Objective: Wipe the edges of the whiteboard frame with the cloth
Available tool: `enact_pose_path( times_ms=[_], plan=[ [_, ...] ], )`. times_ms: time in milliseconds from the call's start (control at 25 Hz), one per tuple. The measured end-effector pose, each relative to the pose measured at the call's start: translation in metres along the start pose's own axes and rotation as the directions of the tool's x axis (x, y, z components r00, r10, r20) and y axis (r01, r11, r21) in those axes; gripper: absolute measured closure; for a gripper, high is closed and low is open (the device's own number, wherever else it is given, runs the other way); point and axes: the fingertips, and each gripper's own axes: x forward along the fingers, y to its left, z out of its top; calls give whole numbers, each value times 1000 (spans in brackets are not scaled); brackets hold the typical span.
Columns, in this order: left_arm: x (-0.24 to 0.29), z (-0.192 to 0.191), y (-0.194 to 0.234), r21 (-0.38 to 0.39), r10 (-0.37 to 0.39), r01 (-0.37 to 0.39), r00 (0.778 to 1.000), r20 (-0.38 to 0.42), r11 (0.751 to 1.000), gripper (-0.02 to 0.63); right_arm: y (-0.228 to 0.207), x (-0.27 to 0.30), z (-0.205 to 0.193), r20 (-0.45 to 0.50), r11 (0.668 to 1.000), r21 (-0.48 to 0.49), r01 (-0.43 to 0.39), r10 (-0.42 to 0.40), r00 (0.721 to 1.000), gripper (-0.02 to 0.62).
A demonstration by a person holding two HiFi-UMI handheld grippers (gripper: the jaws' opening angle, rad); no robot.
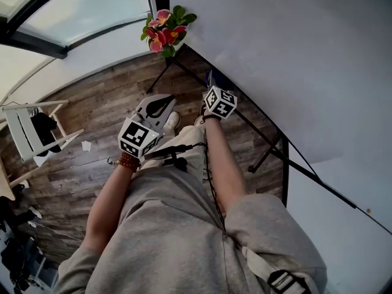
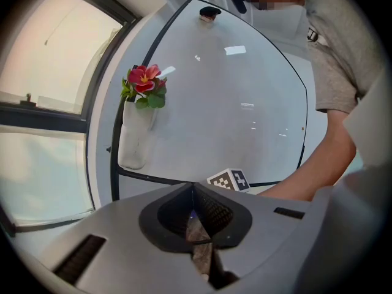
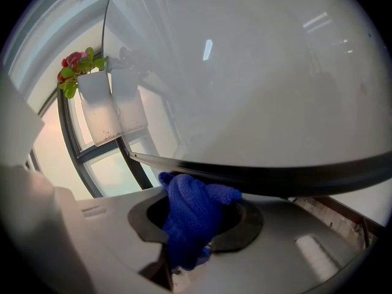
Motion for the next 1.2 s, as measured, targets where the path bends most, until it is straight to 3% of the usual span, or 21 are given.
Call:
enact_pose_path(
  times_ms=[520,1200],
  plan=[
    [-10,4,11,-26,48,-47,998,27,999,597,17,11,1,-6,1000,2,-12,12,1000,463],
    [-24,5,36,-51,128,-127,992,16,991,597,65,41,3,-26,994,-19,-106,105,994,463]
  ],
)
